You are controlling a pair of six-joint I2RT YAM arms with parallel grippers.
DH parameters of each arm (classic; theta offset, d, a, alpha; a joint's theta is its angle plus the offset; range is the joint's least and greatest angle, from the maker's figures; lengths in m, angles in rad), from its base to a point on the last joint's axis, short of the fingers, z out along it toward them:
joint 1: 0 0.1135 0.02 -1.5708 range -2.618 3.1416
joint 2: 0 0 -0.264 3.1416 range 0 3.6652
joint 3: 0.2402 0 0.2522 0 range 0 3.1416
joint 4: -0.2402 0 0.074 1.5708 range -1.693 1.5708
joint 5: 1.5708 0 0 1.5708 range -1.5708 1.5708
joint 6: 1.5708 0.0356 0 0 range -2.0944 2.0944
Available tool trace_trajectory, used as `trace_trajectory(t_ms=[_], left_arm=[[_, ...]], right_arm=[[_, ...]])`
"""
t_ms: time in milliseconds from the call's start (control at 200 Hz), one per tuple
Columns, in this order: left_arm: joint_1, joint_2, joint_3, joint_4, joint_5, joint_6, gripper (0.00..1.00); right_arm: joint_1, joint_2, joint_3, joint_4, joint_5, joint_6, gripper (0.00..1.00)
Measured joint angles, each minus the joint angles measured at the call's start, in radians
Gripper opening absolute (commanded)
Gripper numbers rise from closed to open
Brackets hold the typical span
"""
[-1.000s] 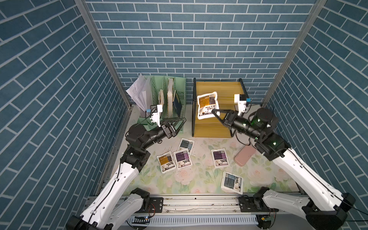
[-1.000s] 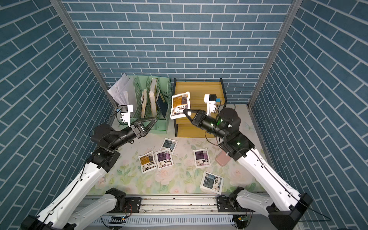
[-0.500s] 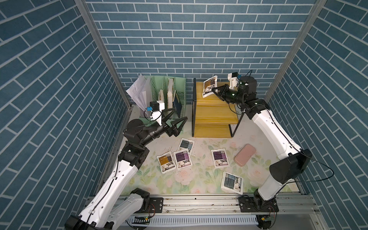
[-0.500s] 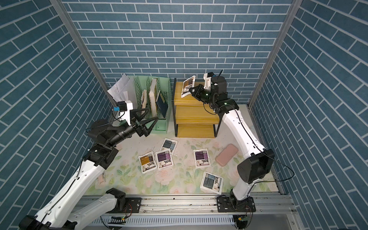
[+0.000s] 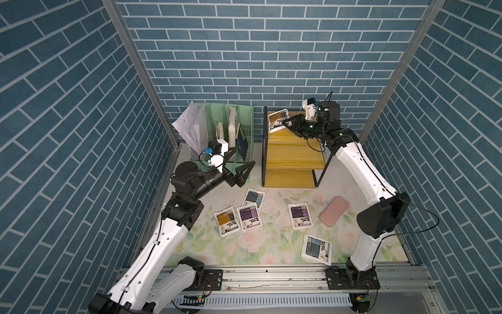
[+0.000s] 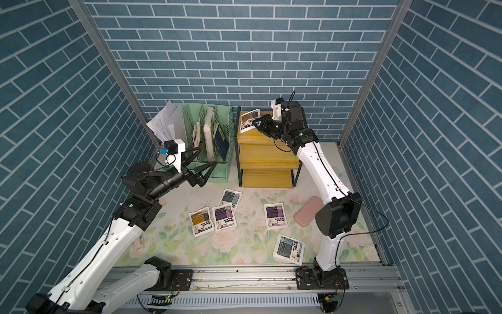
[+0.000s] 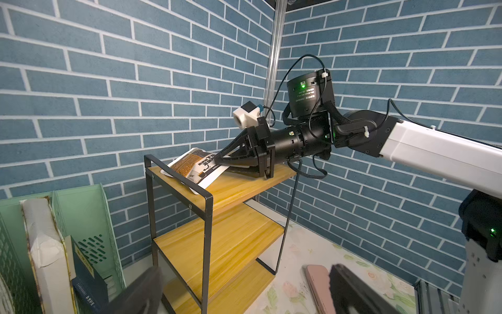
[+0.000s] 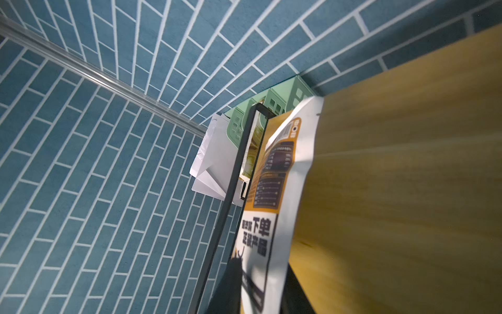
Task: Place the bagged coffee beans on the shelf by color
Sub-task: Place the bagged coffee beans on the shelf.
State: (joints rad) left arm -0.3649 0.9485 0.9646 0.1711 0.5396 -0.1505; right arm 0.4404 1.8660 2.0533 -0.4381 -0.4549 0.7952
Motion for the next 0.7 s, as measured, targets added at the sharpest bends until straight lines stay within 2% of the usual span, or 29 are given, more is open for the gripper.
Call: trace_trajectory(t_ms=[100, 210, 295, 700], left_arm=[[0.000, -0.002, 0.000, -0.010, 0.000, 0.012, 1.00], [0.000, -0.009, 0.000, -0.026, 0.000, 0.021, 1.00], [0.000, -0.018, 0.000, -0.035, 0.000, 0.029, 1.00], [0.000, -0.034, 0.000, -0.047, -0.007, 0.036, 1.00]], right_arm=[[-0.003, 0.014, 0.018, -0.016, 0.010, -0.013, 0.44], [-0.006, 0.014, 0.035, -0.034, 0.022, -0.019, 0.49], [-0.009, 0.015, 0.050, -0.055, 0.034, -0.022, 0.60], [0.003, -0.003, 0.083, -0.173, 0.143, -0.098, 0.63]])
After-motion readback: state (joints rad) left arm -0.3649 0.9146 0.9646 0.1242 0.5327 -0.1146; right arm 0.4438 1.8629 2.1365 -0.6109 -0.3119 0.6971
